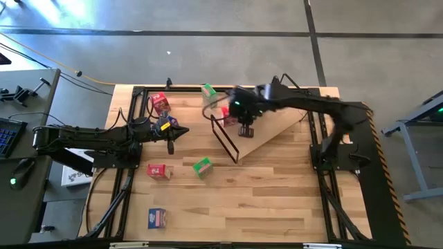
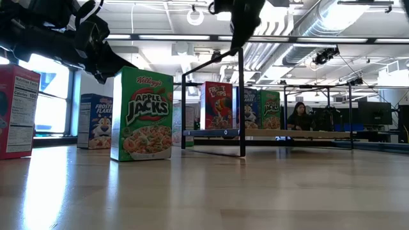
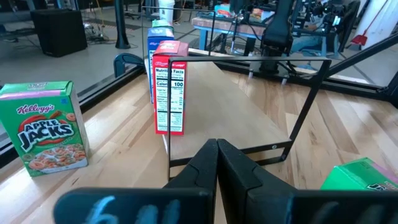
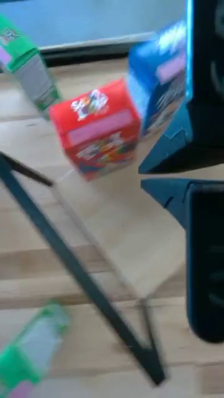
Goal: Stack cereal on shelf
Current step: Put the bottom red cereal box on the shelf
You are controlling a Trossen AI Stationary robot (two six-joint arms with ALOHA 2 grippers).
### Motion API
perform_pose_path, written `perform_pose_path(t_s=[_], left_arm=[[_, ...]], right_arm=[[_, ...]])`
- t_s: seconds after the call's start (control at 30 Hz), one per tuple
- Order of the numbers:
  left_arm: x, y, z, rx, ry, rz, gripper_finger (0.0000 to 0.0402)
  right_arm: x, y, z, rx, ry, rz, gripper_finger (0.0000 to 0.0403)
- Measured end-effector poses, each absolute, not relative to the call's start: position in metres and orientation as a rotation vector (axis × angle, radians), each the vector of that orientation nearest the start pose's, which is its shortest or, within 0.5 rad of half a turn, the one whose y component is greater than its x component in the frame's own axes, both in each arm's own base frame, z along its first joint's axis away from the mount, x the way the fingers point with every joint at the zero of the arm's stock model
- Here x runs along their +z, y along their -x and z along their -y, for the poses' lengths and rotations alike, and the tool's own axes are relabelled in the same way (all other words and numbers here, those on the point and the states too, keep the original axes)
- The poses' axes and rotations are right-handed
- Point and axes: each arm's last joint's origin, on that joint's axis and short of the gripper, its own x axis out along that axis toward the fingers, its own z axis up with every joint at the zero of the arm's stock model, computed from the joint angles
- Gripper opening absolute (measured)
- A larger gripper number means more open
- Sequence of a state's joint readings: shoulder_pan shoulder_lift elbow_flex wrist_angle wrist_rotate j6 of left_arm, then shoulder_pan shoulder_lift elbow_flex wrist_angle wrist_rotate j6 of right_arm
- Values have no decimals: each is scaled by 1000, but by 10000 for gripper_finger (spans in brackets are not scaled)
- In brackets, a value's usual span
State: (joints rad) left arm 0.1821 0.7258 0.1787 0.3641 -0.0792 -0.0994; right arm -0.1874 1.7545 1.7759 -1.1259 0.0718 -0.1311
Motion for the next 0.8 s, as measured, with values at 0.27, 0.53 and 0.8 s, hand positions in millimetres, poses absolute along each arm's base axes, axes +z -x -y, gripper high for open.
perform_pose_path(t_s=[0.27,0.53,0.8], left_arm=[[185,-155,-31,274,112,-169,0],[204,-159,-35,375,119,-178,0],[238,-158,-51,555,140,-310,0]], right_arm=[[250,-291,55,-370,-69,-572,12],[198,-280,54,-489,-122,-406,1],[184,-288,62,-514,-151,-410,0]])
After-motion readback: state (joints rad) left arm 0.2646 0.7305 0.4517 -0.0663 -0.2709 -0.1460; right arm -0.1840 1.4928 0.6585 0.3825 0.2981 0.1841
